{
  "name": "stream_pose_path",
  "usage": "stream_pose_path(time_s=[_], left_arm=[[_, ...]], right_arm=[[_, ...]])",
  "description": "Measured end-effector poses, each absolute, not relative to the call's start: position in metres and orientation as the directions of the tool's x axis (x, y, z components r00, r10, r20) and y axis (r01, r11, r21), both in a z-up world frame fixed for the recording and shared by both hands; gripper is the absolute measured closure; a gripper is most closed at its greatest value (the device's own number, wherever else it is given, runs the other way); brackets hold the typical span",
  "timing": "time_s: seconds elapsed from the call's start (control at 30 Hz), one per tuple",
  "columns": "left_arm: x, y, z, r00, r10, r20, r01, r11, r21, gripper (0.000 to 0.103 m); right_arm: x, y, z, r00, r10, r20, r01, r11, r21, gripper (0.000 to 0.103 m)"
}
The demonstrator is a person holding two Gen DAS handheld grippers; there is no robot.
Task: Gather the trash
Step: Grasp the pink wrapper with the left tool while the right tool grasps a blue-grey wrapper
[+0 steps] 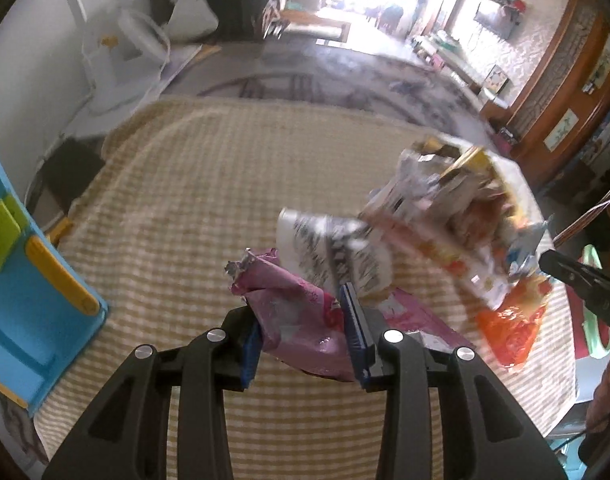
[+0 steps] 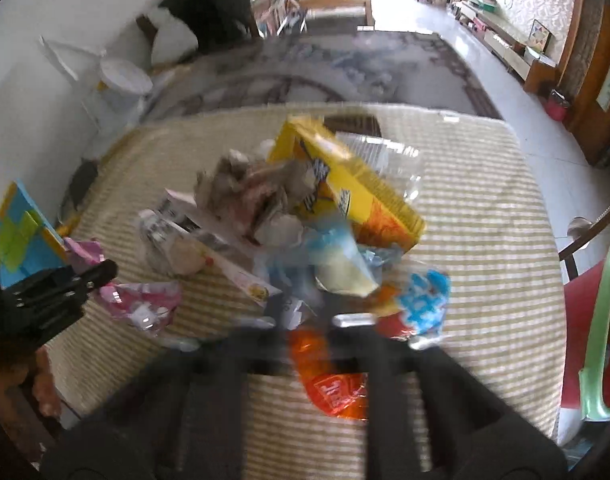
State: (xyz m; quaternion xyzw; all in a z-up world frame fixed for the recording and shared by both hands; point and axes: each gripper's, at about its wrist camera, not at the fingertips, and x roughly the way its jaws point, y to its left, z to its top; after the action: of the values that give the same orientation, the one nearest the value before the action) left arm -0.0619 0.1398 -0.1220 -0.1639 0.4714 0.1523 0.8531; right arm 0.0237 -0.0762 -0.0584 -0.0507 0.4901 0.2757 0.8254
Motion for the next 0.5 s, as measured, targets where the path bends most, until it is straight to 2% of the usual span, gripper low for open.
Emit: stream_pose_path(time_s=[0.13,0.23,0.27,0.3,0.33,0.37,0.4,0.5], left_arm=[[-0.055,0.13,-0.099,0.564,0.121,-0.817,-0.384,0.914,-0.13,0.069],[-0.05,0.123,-0.086,0.591,0.119,-0.798,-0.366,0.921,-0.134,0.069],[-0.049,0.121,-0.084,0.597,0.118,-0.794,-0.363,0.922,-0.136,0.069],[-0.049,0.118,-0.082,0.602,0.116,-0.79,-0.359,0.923,-0.138,0.069],[-0.049,0.115,-0.08,0.606,0.116,-0.787,-0.354,0.925,-0.136,0.069],[-0.05,0.112,-0.079,0.608,0.12,-0.785,-0.352,0.927,-0.131,0.069],[-0.05,0.11,-0.079,0.609,0.124,-0.783,-0.349,0.929,-0.124,0.069],[-0.053,0.104,-0.08,0.601,0.135,-0.788,-0.343,0.934,-0.101,0.069]], right_arm=[[0.021,-0.09,-0.035,0.419,0.44,-0.794,-0.491,0.845,0.209,0.102],[0.023,-0.095,-0.034,0.401,0.449,-0.798,-0.5,0.838,0.22,0.101],[0.026,-0.096,-0.039,0.385,0.446,-0.808,-0.496,0.839,0.226,0.095],[0.028,-0.096,-0.044,0.365,0.44,-0.82,-0.49,0.84,0.232,0.076],[0.03,-0.095,-0.05,0.352,0.43,-0.831,-0.486,0.843,0.23,0.063],[0.034,-0.092,-0.058,0.338,0.409,-0.848,-0.48,0.85,0.219,0.038],[0.04,-0.088,-0.067,0.318,0.389,-0.864,-0.468,0.858,0.214,0.032],[0.05,-0.079,-0.088,0.266,0.39,-0.881,-0.44,0.863,0.249,0.032]])
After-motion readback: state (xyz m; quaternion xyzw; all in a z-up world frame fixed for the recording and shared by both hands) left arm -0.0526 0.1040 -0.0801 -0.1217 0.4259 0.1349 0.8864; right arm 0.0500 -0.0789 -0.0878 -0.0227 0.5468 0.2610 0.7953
